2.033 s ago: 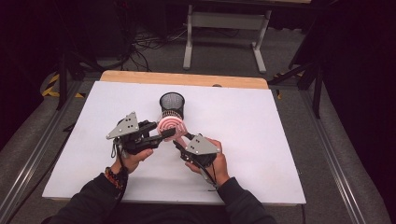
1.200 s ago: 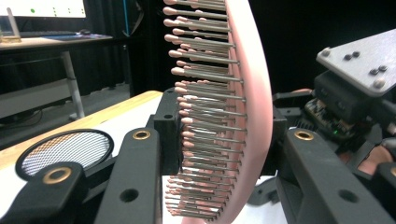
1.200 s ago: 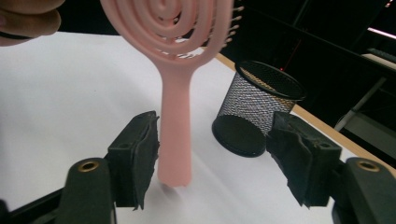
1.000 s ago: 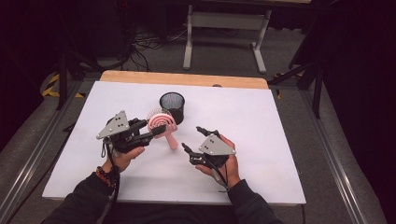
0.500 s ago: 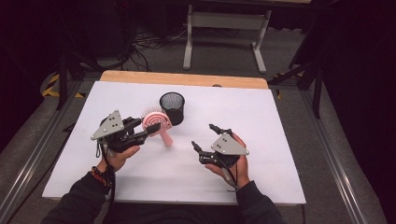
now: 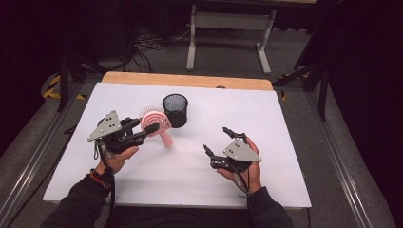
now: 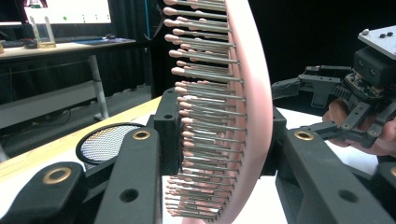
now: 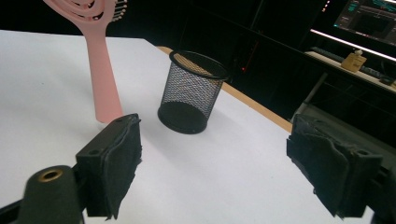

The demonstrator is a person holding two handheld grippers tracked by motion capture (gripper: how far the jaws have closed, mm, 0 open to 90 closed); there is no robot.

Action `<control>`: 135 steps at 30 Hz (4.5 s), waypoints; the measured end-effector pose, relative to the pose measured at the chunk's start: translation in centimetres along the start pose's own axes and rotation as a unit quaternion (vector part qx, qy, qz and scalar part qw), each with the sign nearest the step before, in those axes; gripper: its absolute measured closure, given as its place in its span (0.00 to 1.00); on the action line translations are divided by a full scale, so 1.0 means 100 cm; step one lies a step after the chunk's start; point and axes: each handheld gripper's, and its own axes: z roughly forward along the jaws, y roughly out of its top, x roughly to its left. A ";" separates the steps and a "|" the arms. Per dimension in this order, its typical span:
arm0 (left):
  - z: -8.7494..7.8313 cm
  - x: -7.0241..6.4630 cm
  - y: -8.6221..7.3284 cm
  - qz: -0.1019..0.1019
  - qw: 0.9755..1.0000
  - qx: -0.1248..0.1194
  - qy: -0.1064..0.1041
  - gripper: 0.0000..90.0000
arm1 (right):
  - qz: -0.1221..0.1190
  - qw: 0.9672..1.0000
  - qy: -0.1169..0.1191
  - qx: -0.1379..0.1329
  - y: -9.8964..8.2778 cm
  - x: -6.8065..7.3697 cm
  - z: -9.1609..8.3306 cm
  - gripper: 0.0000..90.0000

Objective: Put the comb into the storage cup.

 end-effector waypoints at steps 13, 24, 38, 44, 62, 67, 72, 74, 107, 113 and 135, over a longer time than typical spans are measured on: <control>-0.004 0.004 0.001 -0.002 1.000 0.000 0.007 0.70 | 0.006 1.000 -0.014 0.008 -0.010 -0.011 -0.011 0.16; -0.008 0.008 0.003 -0.002 1.000 -0.004 0.012 0.70 | 0.013 0.999 -0.037 0.015 -0.019 -0.017 -0.018 0.13; -0.013 0.010 0.005 -0.003 1.000 -0.009 0.017 0.70 | 0.019 0.998 -0.062 0.024 -0.032 -0.021 -0.025 0.03; -0.016 0.012 0.007 -0.003 1.000 -0.012 0.021 0.70 | 0.020 0.997 -0.067 0.027 -0.037 -0.021 -0.027 0.03; -0.026 0.023 0.011 -0.003 0.999 -0.022 0.046 0.70 | 0.042 0.996 -0.079 0.027 -0.051 -0.025 -0.035 0.04; -0.027 0.028 0.014 -0.004 0.998 -0.027 0.051 0.70 | 0.045 0.995 -0.085 0.022 -0.051 -0.028 -0.037 0.04; -0.029 0.031 0.018 -0.005 0.998 -0.033 0.057 0.70 | 0.045 0.995 -0.087 0.022 -0.051 -0.029 -0.037 0.04; -0.028 0.033 0.018 -0.005 0.998 -0.032 0.060 0.70 | 0.044 0.995 -0.090 0.024 -0.051 -0.029 -0.037 0.04; -0.008 0.058 0.053 0.003 0.995 -0.057 0.080 0.70 | 0.041 0.994 -0.097 0.029 -0.051 -0.030 -0.036 0.05; -0.001 0.062 0.059 0.005 0.995 -0.052 0.080 0.70 | 0.041 0.994 -0.098 0.029 -0.051 -0.030 -0.036 0.05; 0.048 0.061 0.070 0.007 0.996 -0.035 0.080 0.70 | 0.045 0.995 -0.091 0.025 -0.051 -0.030 -0.037 0.05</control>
